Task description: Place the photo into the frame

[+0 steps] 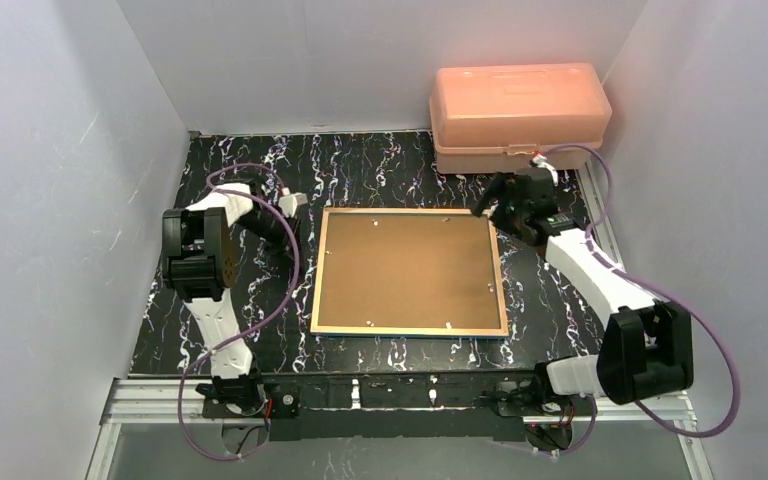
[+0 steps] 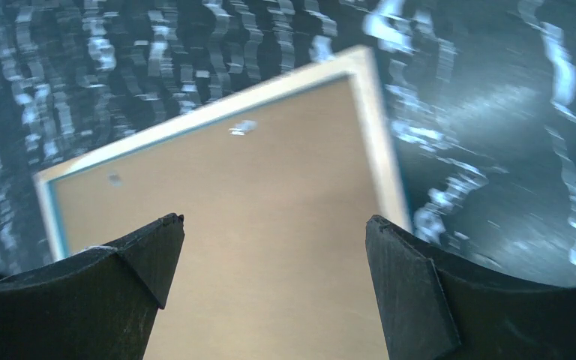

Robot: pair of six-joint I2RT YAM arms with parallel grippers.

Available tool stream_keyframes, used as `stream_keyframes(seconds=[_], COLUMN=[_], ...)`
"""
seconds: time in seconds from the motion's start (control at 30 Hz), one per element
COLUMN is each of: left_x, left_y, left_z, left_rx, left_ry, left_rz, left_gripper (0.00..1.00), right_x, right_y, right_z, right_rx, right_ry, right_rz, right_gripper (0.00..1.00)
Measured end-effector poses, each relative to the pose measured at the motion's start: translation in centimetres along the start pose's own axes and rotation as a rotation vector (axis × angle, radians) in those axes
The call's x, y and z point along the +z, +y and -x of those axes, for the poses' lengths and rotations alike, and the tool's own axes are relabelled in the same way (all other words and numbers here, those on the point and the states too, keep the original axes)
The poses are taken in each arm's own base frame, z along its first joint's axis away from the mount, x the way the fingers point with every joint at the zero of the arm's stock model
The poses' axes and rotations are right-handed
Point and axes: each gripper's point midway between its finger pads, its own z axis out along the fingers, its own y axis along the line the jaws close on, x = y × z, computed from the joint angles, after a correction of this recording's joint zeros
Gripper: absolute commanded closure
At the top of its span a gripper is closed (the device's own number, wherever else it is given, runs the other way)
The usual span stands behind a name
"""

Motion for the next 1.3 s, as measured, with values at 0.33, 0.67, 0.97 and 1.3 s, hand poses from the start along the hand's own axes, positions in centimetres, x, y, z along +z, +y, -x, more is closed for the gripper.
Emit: stream_keyframes(seconds=[0.33, 0.67, 0.97, 1.3], left_x=[2.4, 2.4, 1.4, -1.6], left_y=[-1.7, -2.5, -1.9, -4.9], left_z=[-4.8, -6.1, -9.1, -9.6], left_rx=[0.210, 0.364, 0.391, 0.471], left_ry=[0.157, 0.190, 0.310, 0.397], left_rz=[0.048, 0.055, 0.066, -0.039], left_gripper=[0.89, 0.91, 0.88, 0.59], right_x=[2.6, 7.3, 13.9, 16.9], right_y=[-8.4, -6.4, 0.8, 7.9], right_z=[-4.8, -6.1, -4.4, -5.0], right_rx=[0.066, 0.090, -0.028, -0.171], right_ry=[0.158, 0.242, 0.218, 0.252], right_rz=[-0.201, -0.097, -0.016, 0.059], right_gripper=[0.01, 0.01, 0.01, 0.01])
